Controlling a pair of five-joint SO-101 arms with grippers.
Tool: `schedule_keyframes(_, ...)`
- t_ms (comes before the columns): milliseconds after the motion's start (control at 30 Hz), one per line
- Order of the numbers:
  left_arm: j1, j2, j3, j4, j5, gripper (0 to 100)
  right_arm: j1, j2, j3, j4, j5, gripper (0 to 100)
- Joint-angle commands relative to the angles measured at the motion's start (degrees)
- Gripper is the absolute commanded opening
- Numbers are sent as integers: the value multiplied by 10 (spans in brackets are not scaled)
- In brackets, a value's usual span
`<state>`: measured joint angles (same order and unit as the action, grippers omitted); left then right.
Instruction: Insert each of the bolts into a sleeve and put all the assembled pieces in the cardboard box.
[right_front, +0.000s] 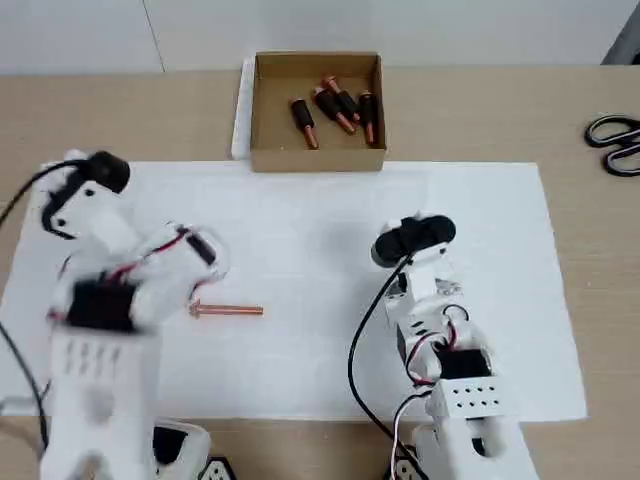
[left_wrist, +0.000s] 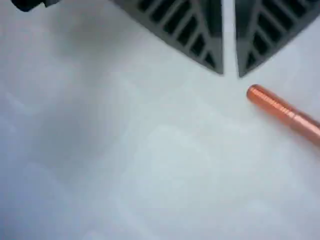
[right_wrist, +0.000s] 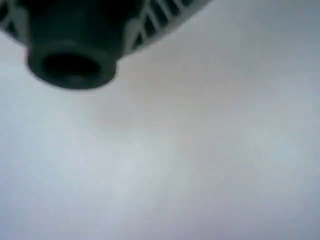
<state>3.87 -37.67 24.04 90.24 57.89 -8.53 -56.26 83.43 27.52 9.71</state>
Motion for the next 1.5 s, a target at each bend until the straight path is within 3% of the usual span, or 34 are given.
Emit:
schedule_keyframes(0, -1, 70, -26, 8, 44, 7, 6, -15, 1, -14, -1, 5)
schedule_keyframes(367, -3, 125, -22, -32, 195, 7, 6, -15, 1, -14, 1, 5)
schedule_keyframes(567, -8, 137, 49, -76, 198, 8, 6, -15, 1, -12, 1, 5)
schedule_keyframes(900, -9, 240, 27, -82, 197, 11, 6, -15, 1, -12, 1, 5)
schedule_keyframes(1167, -9, 279, 1, -48, 177, 190, 6, -15, 1, -12, 1, 5)
schedule_keyframes(1467, -14, 309, 25, -41, 200, 195, 6, -15, 1, -12, 1, 5)
